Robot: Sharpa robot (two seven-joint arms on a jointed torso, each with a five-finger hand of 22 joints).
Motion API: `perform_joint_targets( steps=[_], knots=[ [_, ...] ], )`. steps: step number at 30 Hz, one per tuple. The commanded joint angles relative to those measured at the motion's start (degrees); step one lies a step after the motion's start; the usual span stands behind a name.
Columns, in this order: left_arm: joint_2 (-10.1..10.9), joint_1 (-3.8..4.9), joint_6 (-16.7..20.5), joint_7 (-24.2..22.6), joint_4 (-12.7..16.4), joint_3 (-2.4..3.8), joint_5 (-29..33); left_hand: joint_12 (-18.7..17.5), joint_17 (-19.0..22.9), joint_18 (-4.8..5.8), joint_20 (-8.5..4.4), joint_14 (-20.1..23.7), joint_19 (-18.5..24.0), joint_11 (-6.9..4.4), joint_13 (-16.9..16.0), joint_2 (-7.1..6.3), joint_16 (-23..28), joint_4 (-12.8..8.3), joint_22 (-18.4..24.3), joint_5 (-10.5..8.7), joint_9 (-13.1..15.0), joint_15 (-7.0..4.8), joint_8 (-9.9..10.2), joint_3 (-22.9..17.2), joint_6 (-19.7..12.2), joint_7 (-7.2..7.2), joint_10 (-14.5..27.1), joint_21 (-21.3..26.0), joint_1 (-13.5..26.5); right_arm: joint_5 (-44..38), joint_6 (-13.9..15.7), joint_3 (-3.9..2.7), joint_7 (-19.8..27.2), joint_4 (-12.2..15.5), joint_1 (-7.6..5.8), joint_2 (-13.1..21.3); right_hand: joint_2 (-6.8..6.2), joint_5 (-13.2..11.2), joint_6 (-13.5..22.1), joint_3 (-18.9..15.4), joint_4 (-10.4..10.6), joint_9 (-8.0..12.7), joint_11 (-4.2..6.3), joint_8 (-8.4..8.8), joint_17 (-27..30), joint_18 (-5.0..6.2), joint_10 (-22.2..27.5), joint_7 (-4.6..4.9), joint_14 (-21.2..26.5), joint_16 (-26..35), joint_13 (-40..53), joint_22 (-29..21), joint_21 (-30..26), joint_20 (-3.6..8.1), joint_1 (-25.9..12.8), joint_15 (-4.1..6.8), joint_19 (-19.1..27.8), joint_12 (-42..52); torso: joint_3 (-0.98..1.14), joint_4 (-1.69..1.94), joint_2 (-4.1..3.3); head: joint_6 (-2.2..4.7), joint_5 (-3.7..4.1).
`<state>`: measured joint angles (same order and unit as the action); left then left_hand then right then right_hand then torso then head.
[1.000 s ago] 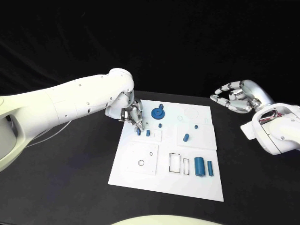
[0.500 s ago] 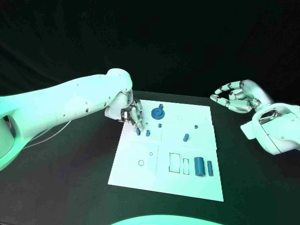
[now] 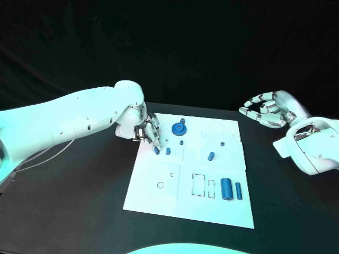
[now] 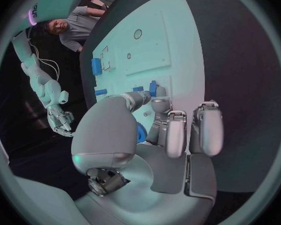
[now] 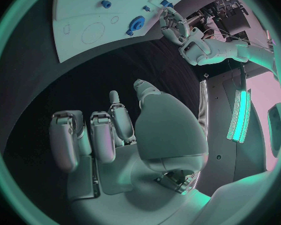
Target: Assemble the parts on the task board
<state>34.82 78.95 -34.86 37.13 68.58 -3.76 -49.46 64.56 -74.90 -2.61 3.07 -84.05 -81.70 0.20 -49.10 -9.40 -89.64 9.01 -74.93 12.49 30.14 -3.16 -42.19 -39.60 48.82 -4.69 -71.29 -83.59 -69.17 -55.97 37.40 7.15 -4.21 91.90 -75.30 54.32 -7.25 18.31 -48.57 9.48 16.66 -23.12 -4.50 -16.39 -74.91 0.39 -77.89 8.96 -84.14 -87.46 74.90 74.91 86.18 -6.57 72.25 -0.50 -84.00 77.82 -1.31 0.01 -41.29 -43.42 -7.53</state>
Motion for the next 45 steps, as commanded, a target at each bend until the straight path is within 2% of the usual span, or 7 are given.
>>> perform_joint_targets(
  steps=[1,12,17,20,28,33,45],
  knots=[
    [1.44,0.01,6.3,-1.05,2.8,0.17,2.81,0.16,-14.78,-0.03,-0.13,-5.84,-0.42,-0.13,-0.13,-0.04,-0.18,-8.22,-5.58,0.26,0.25,-0.04,-0.2,-8.61,0.47,0.15,-0.49,-0.4,-0.14,-0.61,-0.23,0.0,0.51,-0.09,0.02,0.02,0.13,0.19,-0.37,-0.47,-0.02,-0.05,0.31,-0.31,-8.46,0.79,-0.13,-0.07,-4.36,0.2,0.97,12.13,-0.27,0.38,-0.32,0.45,-3.22,0.03,0.01,0.09,0.06,0.07,-0.1],
    [6.07,-0.03,16.31,-2.35,10.05,0.24,0.28,0.34,-14.96,0.13,-0.19,-5.9,-0.93,-0.23,-0.34,-0.55,-0.28,-8.7,-6.22,0.27,0.51,-0.09,-0.43,-9.56,0.93,0.23,-0.98,-0.82,-0.14,-0.59,-0.07,0.0,0.67,-0.29,0.03,0.05,0.14,0.18,-0.37,-0.49,0.0,-0.05,0.31,-0.31,-8.49,0.79,-0.13,-0.07,-4.36,0.19,0.96,12.12,-0.28,0.39,-0.34,0.45,-3.22,0.02,-0.04,-0.05,-0.02,0.36,-0.42],
    [8.42,-0.29,20.84,-3.88,13.68,0.25,-1.86,0.59,-14.93,0.24,-0.24,-5.89,-1.27,-0.28,-0.7,-0.87,-0.26,-8.8,-6.64,0.27,0.61,-0.14,-0.51,-10.04,1.14,0.29,-1.33,-1.1,-0.1,-0.54,-0.02,0.0,0.78,-0.32,0.05,0.06,0.14,0.18,-0.37,-0.49,0.0,-0.05,0.31,-0.31,-8.49,0.79,-0.13,-0.07,-4.36,0.19,0.96,12.12,-0.28,0.39,-0.34,0.45,-3.22,0.02,-0.05,-0.22,-0.1,0.48,-0.49],
    [10.28,-0.66,24.33,-5.55,16.26,0.25,-4.25,0.54,-14.9,0.26,-0.25,-5.88,-1.34,-0.3,-0.61,-0.97,-0.25,-8.81,-6.72,0.28,0.64,-0.16,-0.53,-10.2,1.22,0.32,-1.37,-1.15,-0.08,-0.48,0.02,0.0,0.82,-0.3,0.06,0.17,0.16,0.17,-0.38,-0.53,0.03,-0.05,0.31,-0.31,-8.46,0.79,-0.09,-0.07,-4.36,0.2,0.92,12.11,-0.29,0.39,-0.42,0.45,-3.21,-0.02,0.0,-0.12,-0.08,0.54,-0.47],
    [15.76,-2.59,33.94,-10.83,23.4,0.23,-10.78,0.97,-15.0,0.63,-0.44,-5.91,-2.5,-0.59,-1.24,-2.11,-0.3,-8.77,-8.13,0.27,0.84,-0.41,-0.63,-11.51,1.98,0.6,-2.38,-2.08,0.02,-0.42,0.12,0.0,0.89,-0.09,0.08,0.52,0.17,0.16,-0.38,-0.55,0.04,-0.05,0.31,-0.32,-8.48,0.8,-0.11,-0.07,-4.36,0.19,0.94,12.1,-0.31,0.39,-0.46,0.45,-3.2,0.0,0.0,0.14,-0.05,0.37,-0.49],
    [18.46,-4.03,39.16,-14.41,26.76,0.19,-15.19,1.22,-15.1,0.85,-0.55,-5.95,-3.16,-0.76,-1.66,-2.76,-0.36,-8.69,-8.93,0.3,0.88,-0.56,-0.59,-12.05,2.41,0.76,-2.96,-2.6,-0.04,-0.41,0.13,0.0,0.92,0.03,0.09,0.66,0.19,0.16,-0.37,-0.56,0.04,-0.05,0.31,-0.31,-8.46,0.8,-0.11,-0.07,-4.36,0.2,0.93,12.11,-0.3,0.39,-0.49,0.45,-3.2,0.0,-0.03,0.03,0.0,0.29,-0.85],
    [20.58,-7.46,45.89,-20.01,29.46,0.13,-23.18,1.27,-15.1,1.09,-0.76,-5.95,-3.88,-1.01,-1.91,-3.91,-0.36,-8.55,-9.82,0.89,0.89,-0.82,-0.39,-12.82,3.12,0.99,-3.64,-3.18,-0.32,-0.39,0.14,0.0,1.01,0.25,0.3,0.99,0.19,0.16,-0.37,-0.56,0.04,-0.05,0.31,-0.31,-8.46,0.8,-0.11,-0.07,-4.36,0.2,0.93,12.11,-0.3,0.39,-0.49,0.45,-3.2,0.0,-0.02,-0.15,-0.12,0.28,-1.2]
  ],
)
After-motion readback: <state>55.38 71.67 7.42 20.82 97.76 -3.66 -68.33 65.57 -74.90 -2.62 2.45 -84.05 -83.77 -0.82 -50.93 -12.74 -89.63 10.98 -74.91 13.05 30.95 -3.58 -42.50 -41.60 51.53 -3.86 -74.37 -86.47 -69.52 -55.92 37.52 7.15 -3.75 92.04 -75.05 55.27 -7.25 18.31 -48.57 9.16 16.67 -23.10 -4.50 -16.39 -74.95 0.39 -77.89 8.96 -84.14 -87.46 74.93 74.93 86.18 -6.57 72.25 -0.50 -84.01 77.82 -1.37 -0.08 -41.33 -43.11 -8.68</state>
